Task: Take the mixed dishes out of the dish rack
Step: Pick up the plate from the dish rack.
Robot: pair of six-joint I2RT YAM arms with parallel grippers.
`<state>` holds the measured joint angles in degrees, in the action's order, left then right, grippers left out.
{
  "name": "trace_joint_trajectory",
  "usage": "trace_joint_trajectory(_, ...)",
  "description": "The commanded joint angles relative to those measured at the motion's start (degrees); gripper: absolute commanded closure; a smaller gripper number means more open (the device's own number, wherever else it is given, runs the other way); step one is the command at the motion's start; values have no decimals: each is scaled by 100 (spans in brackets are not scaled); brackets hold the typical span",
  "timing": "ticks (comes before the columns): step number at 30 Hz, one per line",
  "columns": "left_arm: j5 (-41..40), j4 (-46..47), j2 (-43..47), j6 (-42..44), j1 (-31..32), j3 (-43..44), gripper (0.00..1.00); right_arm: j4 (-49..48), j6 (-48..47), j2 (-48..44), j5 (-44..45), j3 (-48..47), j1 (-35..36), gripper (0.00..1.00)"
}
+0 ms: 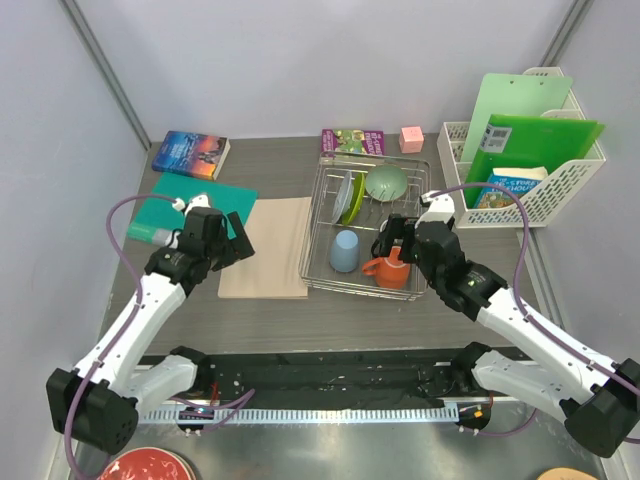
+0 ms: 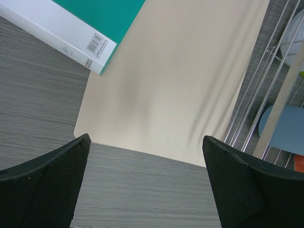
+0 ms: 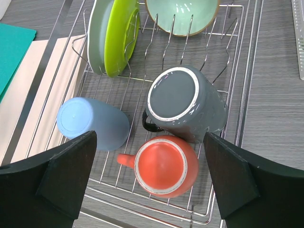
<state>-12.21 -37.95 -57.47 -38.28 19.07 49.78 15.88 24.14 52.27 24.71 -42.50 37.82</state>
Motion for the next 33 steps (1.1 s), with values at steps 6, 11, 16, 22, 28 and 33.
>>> trace_joint_trajectory(6,201,104,-194,58,18,199,0,-383,194,-32,-222,-74,6,0)
trace_joint_trajectory(11,228,78,-133,67,18,181,0,-884,407,-217,-264,75,15,0)
trace_joint_trajectory(16,245,122,60,40,18,129,0,-351,311,194,-151,-416,15,0)
trace_joint_trajectory(22,289,95,78,14,18,129,0,-181,644,512,-221,-663,15,0)
trace_joint_trajectory(28,298,51,34,-4,18,128,0,-726,979,143,-230,-268,6,17)
trace_joint_trajectory(33,324,60,43,-21,18,128,0,-376,426,266,-169,-635,6,0)
